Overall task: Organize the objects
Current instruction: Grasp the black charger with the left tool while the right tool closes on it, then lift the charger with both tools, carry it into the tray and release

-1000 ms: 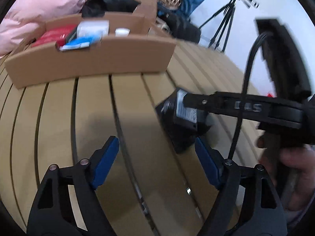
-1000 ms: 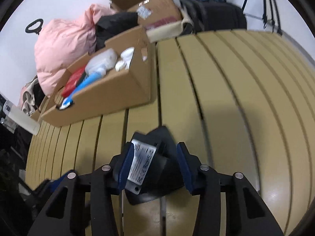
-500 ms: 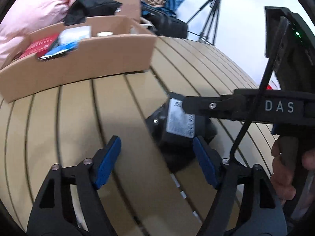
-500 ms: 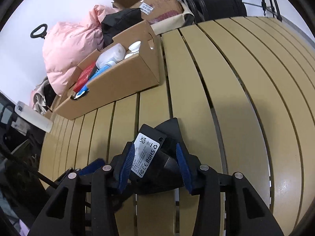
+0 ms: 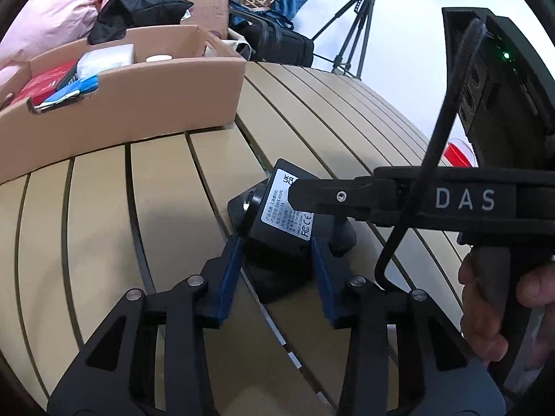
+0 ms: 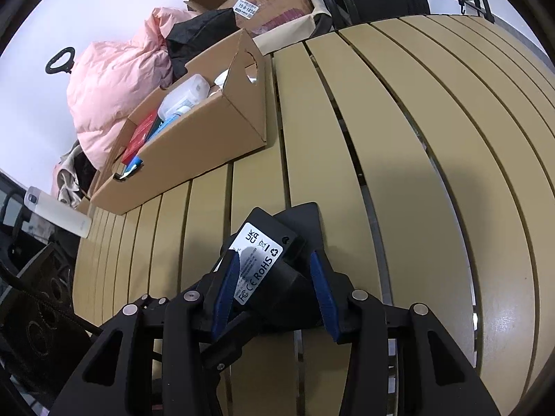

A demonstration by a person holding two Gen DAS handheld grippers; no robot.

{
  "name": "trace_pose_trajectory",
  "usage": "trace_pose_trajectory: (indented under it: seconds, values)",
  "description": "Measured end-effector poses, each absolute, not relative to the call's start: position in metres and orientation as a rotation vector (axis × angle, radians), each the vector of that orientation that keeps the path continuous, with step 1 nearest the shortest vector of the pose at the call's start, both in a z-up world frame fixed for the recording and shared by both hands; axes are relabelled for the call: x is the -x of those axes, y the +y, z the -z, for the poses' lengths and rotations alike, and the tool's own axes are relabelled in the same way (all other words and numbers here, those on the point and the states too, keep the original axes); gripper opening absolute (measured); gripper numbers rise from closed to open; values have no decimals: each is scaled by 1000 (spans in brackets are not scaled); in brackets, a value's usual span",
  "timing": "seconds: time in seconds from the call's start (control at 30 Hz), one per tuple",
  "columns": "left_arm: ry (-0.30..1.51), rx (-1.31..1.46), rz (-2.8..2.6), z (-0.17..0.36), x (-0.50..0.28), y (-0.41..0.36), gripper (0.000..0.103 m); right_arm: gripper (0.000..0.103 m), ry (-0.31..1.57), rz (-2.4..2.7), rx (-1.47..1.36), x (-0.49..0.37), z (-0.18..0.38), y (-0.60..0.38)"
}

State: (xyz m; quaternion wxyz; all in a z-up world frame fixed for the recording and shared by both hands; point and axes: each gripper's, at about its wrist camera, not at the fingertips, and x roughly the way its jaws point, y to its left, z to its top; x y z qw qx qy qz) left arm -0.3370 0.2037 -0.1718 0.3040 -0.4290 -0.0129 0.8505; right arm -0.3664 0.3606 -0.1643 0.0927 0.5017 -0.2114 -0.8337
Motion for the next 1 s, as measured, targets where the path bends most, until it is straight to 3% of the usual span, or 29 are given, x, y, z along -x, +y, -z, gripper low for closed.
trace_pose_trajectory:
  seconds: [0.27, 0.43, 0.67, 0.73, 0.77, 0.8, 0.83, 0.87, 0.9, 0.97, 1.0]
  values:
    - [102, 1185, -2159, 152, 328, 152, 36, 47, -622, 2364, -1461, 356, 159, 339]
    - [227, 1218, -2058, 164, 342, 109, 37, 48, -421, 2253, -1398, 338, 145, 299]
    - [126, 1168, -2045, 160, 360, 63, 38, 48, 475, 2154, -1176, 345, 146, 267]
    - [114, 1169, -2045, 161, 362, 63, 38, 48, 618, 2058, -1158, 354, 158, 261]
    - [92, 1163, -2028, 162, 361, 64, 43, 48, 658, 2032, -1160, 360, 162, 256]
    - [87, 1153, -2017, 163, 360, 66, 50, 48, 647, 2008, -1130, 366, 161, 254]
    - [99, 1144, -2031, 163, 358, 68, 64, 48, 613, 1980, -1100, 373, 158, 251]
    - [111, 1138, -2038, 165, 358, 70, 66, 48, 586, 1968, -1088, 379, 157, 248]
    - [122, 1136, -2031, 166, 357, 71, 65, 48, 549, 1951, -1085, 387, 156, 246]
    - [162, 1138, -2055, 171, 356, 73, 49, 47, 470, 1934, -1084, 398, 158, 241]
    - [171, 1150, -2076, 174, 358, 71, 48, 47, 428, 1925, -1085, 401, 159, 240]
